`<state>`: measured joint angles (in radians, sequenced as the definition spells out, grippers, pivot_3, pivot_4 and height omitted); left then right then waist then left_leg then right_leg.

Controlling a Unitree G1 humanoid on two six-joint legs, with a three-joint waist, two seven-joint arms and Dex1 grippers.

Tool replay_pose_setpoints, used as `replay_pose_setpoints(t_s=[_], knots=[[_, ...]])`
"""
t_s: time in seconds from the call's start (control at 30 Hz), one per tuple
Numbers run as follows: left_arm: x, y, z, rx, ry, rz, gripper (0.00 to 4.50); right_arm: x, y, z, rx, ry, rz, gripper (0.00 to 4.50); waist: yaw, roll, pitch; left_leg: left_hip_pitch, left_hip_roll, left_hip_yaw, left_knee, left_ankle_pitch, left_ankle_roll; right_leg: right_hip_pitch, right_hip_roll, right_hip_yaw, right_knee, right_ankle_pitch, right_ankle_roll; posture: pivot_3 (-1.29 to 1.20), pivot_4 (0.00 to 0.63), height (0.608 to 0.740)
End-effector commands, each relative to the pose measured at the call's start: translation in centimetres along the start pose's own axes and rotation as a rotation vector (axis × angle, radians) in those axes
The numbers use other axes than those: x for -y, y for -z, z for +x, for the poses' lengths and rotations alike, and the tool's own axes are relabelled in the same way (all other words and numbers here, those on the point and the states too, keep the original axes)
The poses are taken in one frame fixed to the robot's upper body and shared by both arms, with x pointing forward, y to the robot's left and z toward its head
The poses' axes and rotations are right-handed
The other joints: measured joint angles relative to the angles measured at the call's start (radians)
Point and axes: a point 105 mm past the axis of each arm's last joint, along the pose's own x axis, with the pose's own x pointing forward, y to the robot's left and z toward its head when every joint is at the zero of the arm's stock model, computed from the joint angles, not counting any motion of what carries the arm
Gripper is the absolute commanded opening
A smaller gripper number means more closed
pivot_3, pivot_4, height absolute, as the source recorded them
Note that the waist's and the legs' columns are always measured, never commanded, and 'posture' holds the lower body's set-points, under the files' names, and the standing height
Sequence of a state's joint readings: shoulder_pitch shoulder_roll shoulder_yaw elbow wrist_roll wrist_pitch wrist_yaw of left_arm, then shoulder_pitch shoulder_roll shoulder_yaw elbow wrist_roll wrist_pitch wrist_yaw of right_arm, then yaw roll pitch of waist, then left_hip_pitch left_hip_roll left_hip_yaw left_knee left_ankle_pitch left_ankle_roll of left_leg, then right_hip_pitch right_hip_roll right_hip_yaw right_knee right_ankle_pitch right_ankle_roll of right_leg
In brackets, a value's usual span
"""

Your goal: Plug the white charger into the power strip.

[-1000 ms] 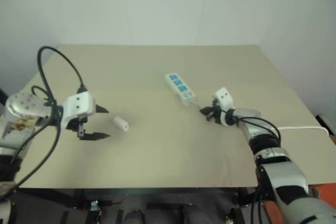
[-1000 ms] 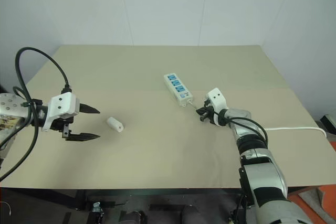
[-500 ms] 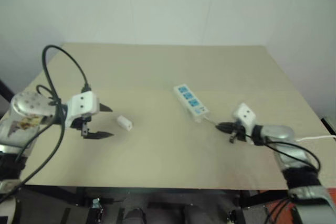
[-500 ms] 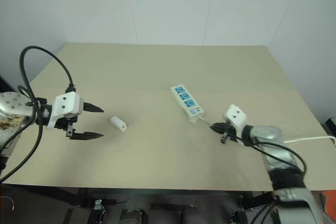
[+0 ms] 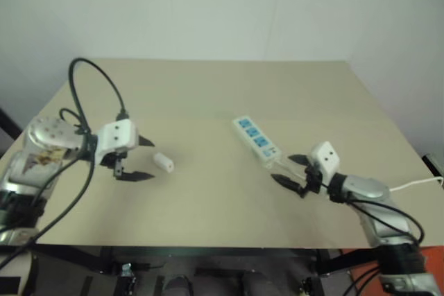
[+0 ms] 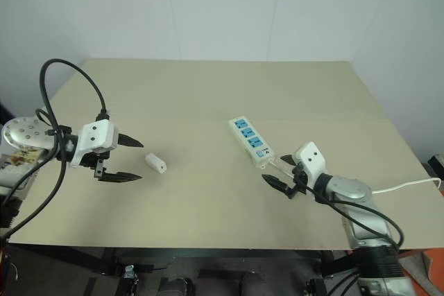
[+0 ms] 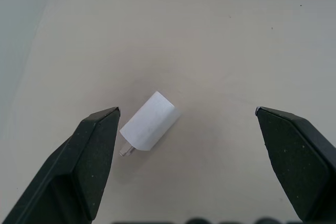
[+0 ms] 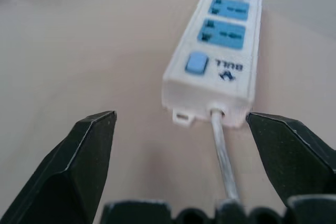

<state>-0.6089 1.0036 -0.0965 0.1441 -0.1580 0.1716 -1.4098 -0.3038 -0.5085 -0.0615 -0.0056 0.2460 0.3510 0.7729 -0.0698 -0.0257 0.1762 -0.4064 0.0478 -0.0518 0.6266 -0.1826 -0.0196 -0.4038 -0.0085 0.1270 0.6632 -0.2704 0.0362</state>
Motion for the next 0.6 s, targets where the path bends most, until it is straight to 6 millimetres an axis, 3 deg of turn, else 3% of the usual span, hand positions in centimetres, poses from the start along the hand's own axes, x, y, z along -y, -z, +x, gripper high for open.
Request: replay_pose_setpoints(t_s=[0.03, 0.23, 0.6], knots=[[-0.6, -1.0, -0.8, 0.013, -0.022, 0.034, 4.5, 1.1, -1.8, 0.5, 0.073, 0.094, 0.0, 4.48, 0.0, 0.0, 0.0, 0.0, 0.0, 0.0, 0.0, 0.0, 0.0, 0.0, 0.0, 0.0, 0.0, 0.0, 0.0, 0.0, 0.15, 0.74], [-0.3, -1.1, -0.9, 0.023, -0.01, 0.03, 4.5, 2.2, -1.9, 2.0, 0.107, 0.193, 0.006, 4.48, 0.0, 0.0, 0.0, 0.001, 0.0, 0.0, 0.0, 0.0, 0.0, 0.0, 0.0, 0.0, 0.0, 0.0, 0.0, 0.0, 0.15, 0.74], [-0.1, -0.7, -0.7, 0.013, -0.01, 0.032, 4.5, 0.9, -0.6, 4.1, 0.097, 0.157, 0.099, 4.48, -0.001, 0.0, 0.0, 0.0, 0.0, 0.0, 0.0, 0.0, 0.0, 0.0, 0.0, 0.0, 0.0, 0.0, 0.0, 0.0, 0.15, 0.74]])
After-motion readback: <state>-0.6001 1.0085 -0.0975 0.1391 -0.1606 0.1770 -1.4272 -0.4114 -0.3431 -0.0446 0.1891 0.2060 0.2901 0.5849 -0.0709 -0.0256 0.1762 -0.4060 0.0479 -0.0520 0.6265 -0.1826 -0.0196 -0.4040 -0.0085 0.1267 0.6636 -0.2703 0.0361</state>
